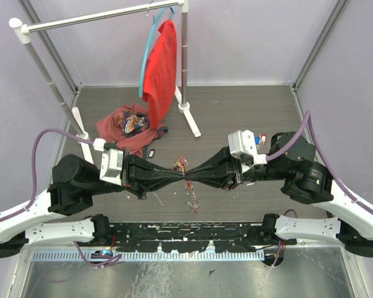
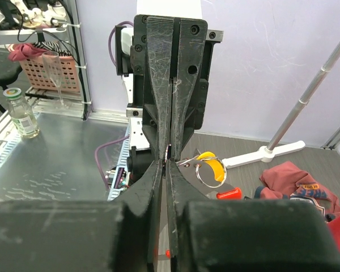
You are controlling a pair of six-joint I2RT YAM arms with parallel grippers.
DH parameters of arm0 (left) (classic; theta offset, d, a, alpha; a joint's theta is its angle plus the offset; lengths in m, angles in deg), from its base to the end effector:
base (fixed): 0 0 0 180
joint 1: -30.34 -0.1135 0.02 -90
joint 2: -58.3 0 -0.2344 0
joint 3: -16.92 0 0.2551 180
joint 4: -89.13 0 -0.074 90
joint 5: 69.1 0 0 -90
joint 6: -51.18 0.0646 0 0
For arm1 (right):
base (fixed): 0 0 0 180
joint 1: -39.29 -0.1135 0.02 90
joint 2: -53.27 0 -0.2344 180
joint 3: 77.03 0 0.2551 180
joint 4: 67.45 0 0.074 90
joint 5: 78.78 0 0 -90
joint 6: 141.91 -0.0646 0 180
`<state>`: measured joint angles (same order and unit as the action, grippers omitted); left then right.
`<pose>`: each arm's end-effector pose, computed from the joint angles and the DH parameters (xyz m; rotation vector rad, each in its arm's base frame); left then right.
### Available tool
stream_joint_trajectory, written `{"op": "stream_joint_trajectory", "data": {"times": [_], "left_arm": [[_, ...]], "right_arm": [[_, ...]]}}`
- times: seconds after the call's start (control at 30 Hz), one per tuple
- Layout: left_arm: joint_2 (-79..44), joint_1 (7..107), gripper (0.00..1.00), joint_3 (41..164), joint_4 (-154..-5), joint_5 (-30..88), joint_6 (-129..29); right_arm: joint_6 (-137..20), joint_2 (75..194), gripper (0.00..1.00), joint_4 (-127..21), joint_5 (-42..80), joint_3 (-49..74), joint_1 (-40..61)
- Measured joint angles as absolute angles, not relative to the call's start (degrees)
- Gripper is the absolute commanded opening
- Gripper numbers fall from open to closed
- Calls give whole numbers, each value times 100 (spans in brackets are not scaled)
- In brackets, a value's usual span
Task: Put the keys on the keyring
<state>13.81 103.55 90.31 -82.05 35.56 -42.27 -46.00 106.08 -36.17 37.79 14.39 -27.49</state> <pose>0.0434 -0.2003 0.4479 0.9553 0.9452 -1.3058 0.0556 0.2029 0.4762 -1.2290 0.9821 1.1844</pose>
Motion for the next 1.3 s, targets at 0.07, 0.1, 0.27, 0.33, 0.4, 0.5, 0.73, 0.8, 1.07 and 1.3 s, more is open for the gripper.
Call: {"op": "stream_joint_trajectory", "data": {"times": [0.07,0.1,0.27,0.33,0.4,0.5,0.73,0.8,1.07,1.3], "left_arm": [[1383,10355,0,9031,-8207,3575,-4224],[1383,10355,0,9031,-8207,3582,-4227],[1383,10355,0,9031,-8202,3601,-4220],[1383,10355,0,9035,-8185,3601,-4207],[1383,10355,1,9048,-8139,3591,-4192],[1386,10350,14,9053,-8069,3556,-4181],[1423,10346,35,9053,-7927,3372,-4095],[1429,10341,37,9053,-7896,3322,-4071],[1482,10346,45,9101,-7577,3394,-3942],[1705,10346,47,9210,-7282,3501,-3787]], "right_arm": [[-4600,10637,2,-3587,3790,1481,-2749],[-4598,10650,1,-3578,3794,1494,-2749],[-4517,10696,1,-3458,3818,1584,-2749],[-4454,10735,1,-3348,3822,1669,-2749],[-4460,10755,1,-3289,3781,1702,-2749],[-4456,10757,1,-3230,3722,1702,-2749],[-4137,10801,1,-3071,3442,1712,-2752],[-3927,10759,1,-3147,3398,1627,-2767],[-2609,10497,1,-3163,3328,1094,-2771],[-1383,10101,1,-3171,3505,969,-2771]]}}
